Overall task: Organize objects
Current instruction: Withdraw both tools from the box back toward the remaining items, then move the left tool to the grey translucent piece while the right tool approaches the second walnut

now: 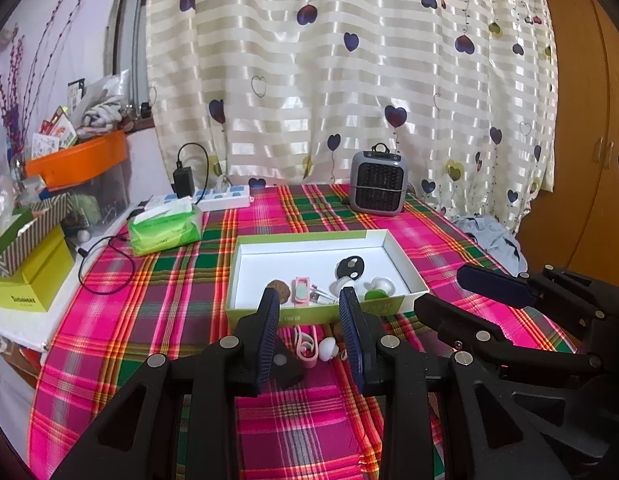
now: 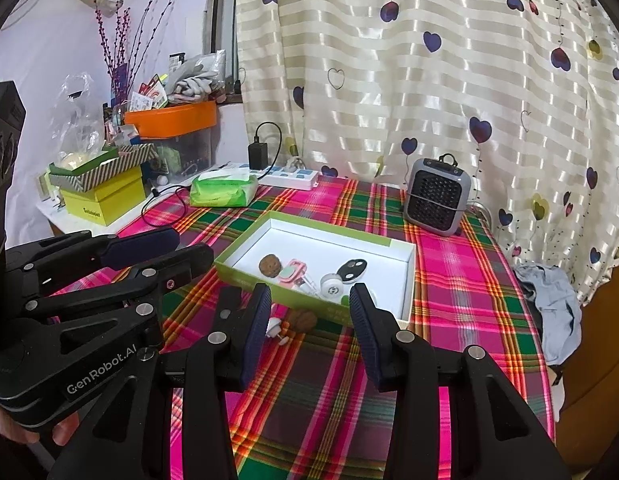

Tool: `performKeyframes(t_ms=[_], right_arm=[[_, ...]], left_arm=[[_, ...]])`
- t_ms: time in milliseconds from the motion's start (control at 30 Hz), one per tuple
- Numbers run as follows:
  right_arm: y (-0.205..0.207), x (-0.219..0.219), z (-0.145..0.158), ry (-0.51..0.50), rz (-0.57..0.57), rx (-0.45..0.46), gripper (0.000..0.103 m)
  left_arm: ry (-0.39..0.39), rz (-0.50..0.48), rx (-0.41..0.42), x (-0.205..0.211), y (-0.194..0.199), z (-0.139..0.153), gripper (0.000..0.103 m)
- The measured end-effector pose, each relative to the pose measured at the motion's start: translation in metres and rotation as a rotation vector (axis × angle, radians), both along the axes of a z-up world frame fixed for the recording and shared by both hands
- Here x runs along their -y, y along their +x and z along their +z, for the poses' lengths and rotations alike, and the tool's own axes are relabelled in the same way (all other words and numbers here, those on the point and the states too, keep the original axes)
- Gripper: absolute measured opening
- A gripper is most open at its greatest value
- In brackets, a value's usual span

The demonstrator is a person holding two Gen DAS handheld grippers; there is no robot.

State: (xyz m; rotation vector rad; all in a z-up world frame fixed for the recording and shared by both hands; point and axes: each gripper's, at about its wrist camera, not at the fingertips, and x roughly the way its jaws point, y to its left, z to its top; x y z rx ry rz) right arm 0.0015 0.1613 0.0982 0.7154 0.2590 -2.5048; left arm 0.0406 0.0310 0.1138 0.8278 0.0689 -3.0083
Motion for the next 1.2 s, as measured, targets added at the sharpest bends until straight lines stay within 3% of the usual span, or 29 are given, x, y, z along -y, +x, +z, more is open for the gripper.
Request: performKeyframes(t_ms=[1200], right_arm=[[-0.023,0.015,-0.053,-0.005,0.099,0.153,0.042]], left_arm=[[0.085,0.001,0.142,0.036,-0.021,-0.059,0.031]])
